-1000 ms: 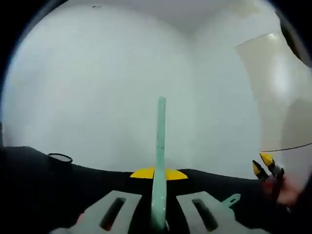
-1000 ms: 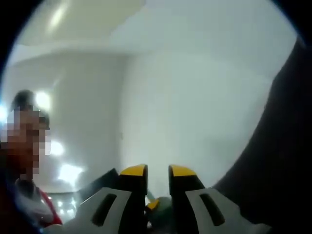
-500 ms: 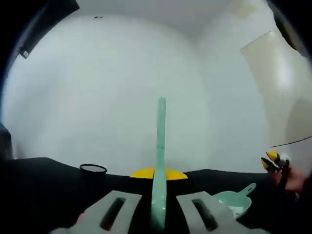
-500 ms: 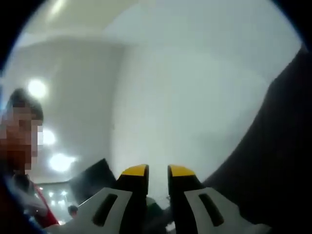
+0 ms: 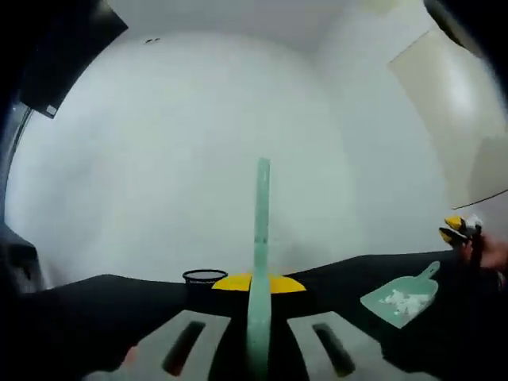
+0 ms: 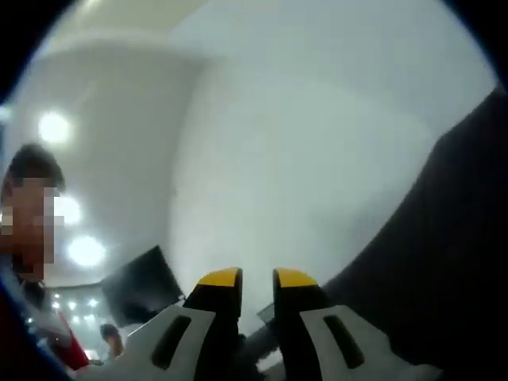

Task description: Pick up the broom and sweep the trash on the tabletop into the dustpan.

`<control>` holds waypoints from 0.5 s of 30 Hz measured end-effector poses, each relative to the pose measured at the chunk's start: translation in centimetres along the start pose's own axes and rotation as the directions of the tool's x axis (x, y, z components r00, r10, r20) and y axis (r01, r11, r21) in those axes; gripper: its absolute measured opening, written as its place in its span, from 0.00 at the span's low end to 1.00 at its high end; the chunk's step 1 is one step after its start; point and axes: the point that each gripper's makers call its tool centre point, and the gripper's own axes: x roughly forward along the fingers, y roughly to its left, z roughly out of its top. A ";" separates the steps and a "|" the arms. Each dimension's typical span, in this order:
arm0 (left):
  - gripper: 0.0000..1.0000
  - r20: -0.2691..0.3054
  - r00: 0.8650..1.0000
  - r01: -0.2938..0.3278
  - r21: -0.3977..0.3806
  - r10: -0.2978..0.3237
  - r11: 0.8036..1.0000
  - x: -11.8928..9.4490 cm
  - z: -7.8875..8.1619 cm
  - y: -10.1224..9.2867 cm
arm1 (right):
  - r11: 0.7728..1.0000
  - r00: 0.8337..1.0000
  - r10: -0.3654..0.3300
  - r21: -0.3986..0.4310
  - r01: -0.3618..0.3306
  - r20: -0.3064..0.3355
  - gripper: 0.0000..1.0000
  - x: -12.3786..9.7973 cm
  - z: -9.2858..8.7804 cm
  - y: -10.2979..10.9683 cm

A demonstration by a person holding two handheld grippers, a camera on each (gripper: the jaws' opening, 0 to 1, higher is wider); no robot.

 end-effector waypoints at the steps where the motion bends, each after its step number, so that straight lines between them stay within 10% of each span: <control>1: 0.01 -0.008 1.000 0.005 0.032 -0.005 0.999 0.0 -0.1 0.1 | 1.000 1.000 -0.003 -0.003 0.003 -0.003 0.18 0.0 -0.1 0.0; 9: 0.01 -0.090 0.995 0.047 0.163 -0.033 0.986 -0.1 -2.1 -0.6 | 0.999 0.999 -0.036 -0.023 0.035 -0.033 0.18 0.1 -0.6 -0.5; 15: 0.01 -0.100 0.993 0.071 0.063 -0.065 0.995 -0.2 -3.2 -1.1 | 0.996 0.996 -0.068 -0.053 0.065 -0.064 0.18 0.4 -1.2 -0.9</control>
